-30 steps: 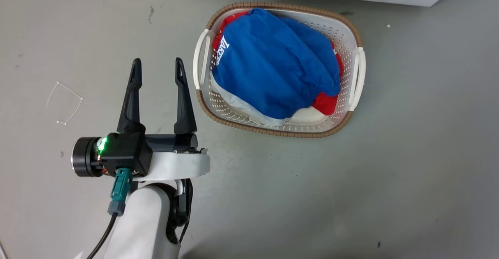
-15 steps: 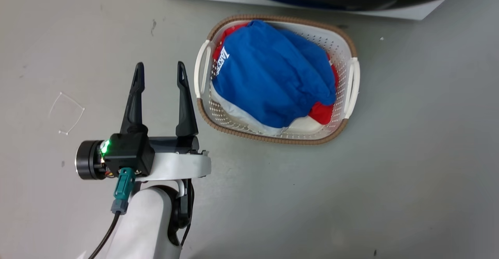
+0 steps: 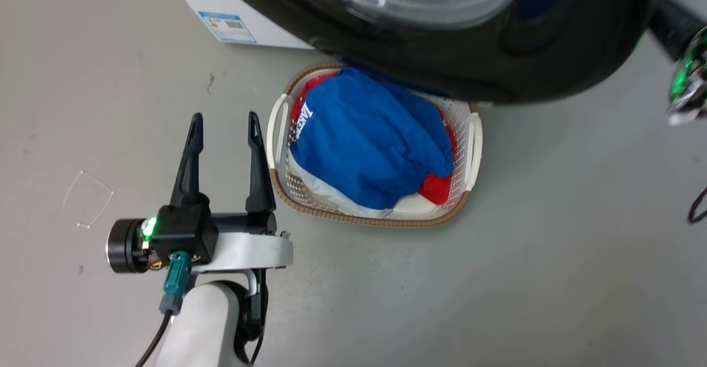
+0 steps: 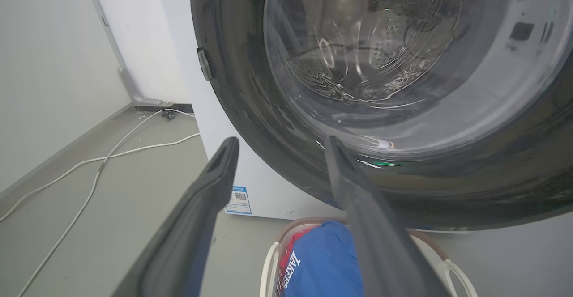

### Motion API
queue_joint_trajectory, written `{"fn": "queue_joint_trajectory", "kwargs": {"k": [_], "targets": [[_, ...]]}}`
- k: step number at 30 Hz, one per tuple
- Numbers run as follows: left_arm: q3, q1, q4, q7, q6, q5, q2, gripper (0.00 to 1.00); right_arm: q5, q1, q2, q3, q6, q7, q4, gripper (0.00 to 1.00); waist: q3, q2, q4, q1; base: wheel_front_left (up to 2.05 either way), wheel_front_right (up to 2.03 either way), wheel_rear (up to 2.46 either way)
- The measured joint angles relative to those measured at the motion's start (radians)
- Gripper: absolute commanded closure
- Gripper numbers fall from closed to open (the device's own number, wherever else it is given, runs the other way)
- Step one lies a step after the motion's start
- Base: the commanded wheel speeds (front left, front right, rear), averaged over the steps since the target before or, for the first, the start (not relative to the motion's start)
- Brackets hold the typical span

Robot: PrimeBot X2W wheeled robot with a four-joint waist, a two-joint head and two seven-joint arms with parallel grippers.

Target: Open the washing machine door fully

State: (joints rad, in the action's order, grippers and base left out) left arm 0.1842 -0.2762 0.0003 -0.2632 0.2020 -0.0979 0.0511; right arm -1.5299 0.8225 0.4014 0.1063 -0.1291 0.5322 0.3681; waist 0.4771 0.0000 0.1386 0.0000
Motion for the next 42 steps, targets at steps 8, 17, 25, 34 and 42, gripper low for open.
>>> {"fn": "queue_joint_trajectory", "kwargs": {"k": [8, 17, 25, 34, 42], "targets": [[-0.012, 0.033, 0.004, 0.0, -0.012, 0.016, 0.0, 0.0, -0.004, -0.146, -0.026, 0.035, 0.0, 0.009, -0.092, 1.0, -0.053, 0.0, -0.018, 0.0, 0.0, 0.0, 0.0], [-0.031, 0.073, 0.016, 0.0, -0.019, 0.024, 0.0, 0.0, -0.025, -0.295, -0.063, 0.067, 0.0, 0.007, -0.195, 1.0, -0.113, 0.0, -0.037, 0.0, 0.0, 0.0, 0.0], [-0.03, 0.093, 0.024, 0.0, -0.026, 0.025, 0.0, 0.0, -0.038, -0.408, -0.096, 0.106, 0.0, 0.014, -0.294, 1.0, -0.167, 0.0, -0.039, 0.0, 0.0, 0.0, 0.0], [-0.033, 0.138, 0.035, 0.0, -0.032, 0.03, 0.0, 0.0, -0.034, -0.509, -0.145, 0.162, 0.0, 0.005, -0.333, 1.0, -0.233, 0.0, -0.036, -0.0001, 0.0, 0.0, 0.0], [-0.036, 0.175, 0.047, 0.0, -0.044, 0.041, 0.0, 0.0, -0.031, -0.544, -0.201, 0.232, 0.0, 0.015, -0.329, 1.0, -0.286, 0.0, -0.031, -0.0001, 0.0, 0.0, 0.0]]}}
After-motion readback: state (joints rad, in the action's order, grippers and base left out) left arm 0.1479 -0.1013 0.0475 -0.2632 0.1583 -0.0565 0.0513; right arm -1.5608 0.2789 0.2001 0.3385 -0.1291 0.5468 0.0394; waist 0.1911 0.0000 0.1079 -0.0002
